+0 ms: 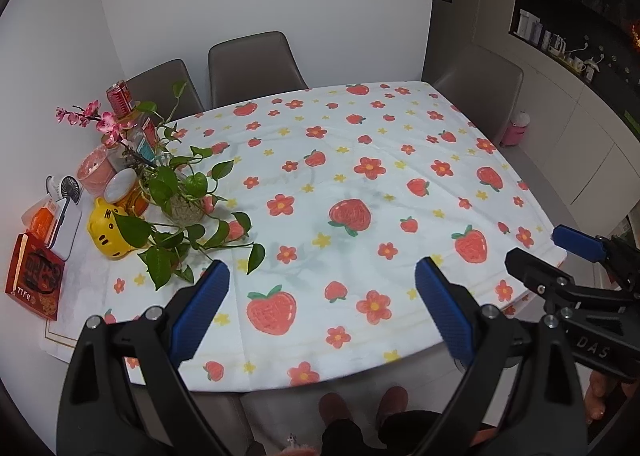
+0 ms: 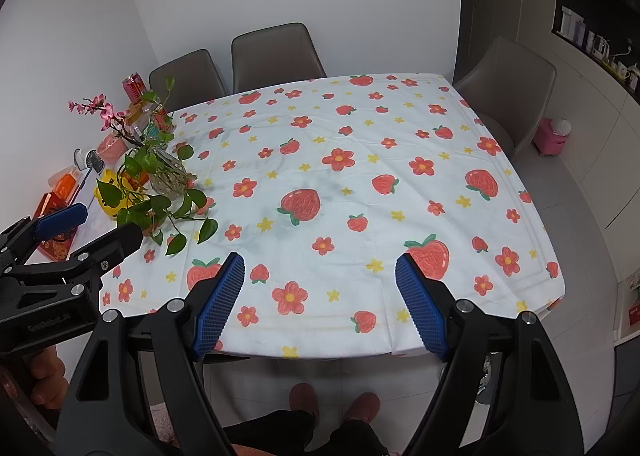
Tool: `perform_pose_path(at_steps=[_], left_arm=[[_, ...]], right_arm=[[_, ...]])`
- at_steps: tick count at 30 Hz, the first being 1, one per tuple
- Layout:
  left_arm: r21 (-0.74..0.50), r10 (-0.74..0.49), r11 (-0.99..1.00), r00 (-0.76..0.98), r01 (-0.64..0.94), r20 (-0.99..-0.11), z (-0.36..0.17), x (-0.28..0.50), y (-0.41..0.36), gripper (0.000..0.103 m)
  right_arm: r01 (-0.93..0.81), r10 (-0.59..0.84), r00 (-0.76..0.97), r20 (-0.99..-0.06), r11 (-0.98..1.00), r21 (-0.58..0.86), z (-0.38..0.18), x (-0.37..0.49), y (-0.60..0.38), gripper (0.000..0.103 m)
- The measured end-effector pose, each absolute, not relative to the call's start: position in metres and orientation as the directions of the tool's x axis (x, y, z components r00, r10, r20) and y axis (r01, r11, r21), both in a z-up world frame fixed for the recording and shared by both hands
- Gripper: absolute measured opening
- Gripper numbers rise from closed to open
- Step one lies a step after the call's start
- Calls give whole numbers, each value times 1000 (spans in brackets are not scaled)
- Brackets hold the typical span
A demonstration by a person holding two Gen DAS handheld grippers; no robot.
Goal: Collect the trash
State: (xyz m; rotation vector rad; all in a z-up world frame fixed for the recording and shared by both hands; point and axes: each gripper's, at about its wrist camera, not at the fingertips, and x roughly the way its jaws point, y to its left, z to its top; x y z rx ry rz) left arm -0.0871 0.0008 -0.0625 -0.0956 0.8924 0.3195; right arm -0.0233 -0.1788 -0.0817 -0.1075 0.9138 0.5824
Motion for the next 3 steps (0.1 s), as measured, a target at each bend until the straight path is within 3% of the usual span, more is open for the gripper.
perform_pose_path(at_steps=[3], left_arm=[[49,230,950,586,-308,-777,-62,-87,1,94]], right_arm=[[-519,428,469,-772,841,151,-82,-23,-179,75]])
